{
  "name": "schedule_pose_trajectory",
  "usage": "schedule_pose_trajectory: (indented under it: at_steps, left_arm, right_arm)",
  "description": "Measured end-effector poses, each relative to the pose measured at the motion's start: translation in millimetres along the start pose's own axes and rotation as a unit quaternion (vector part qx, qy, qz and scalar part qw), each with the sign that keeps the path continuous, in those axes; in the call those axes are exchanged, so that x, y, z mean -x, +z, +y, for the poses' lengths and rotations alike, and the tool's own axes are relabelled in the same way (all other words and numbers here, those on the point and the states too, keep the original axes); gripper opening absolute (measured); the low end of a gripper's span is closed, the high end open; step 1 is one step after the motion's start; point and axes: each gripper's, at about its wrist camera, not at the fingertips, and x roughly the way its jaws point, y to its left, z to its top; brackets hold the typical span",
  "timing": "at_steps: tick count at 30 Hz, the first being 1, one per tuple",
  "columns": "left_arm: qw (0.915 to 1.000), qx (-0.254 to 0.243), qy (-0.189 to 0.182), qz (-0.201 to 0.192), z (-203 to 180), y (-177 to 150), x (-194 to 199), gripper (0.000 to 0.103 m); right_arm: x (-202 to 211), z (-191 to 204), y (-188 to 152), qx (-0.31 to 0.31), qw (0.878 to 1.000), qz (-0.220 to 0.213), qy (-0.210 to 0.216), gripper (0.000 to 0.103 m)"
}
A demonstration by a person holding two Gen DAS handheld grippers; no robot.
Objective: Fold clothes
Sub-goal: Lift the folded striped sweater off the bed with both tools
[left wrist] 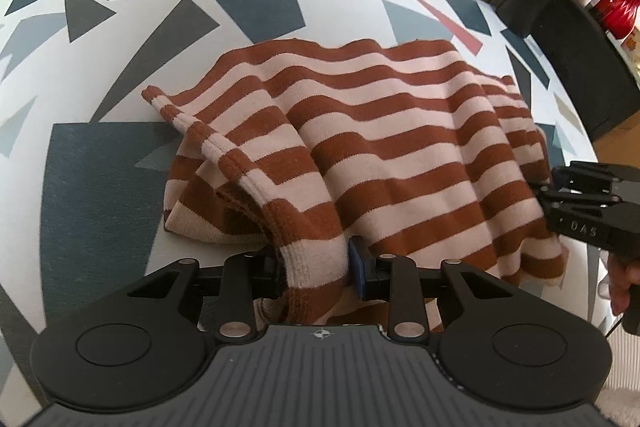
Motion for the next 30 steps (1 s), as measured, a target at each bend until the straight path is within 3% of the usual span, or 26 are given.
schedule_pose_trajectory:
  at_steps: [8,12,30]
  left_arm:
    - [0.9991,0.03,-0.023,-0.018,-15.3,-0.5,-7.1,0.031]
    - [0.9989,0.037,-0.001,-0.027,-25.5,-2.0,-8.5,0.031]
    - [0.9984,0.023,0.0,-0.052,-23.0,-5.3,-8.9,0.035]
  right_arm:
    - [-3.6,22.1,1.8,0.02,1.0,-0.002,0.008,0.026]
    - [-4.2,33.7,2.2,0.02,1.0,-0.006,-0.007,0.026]
    - [-6.9,17.7,1.5,-0.017,1.0,-0.006,0.024,0.028]
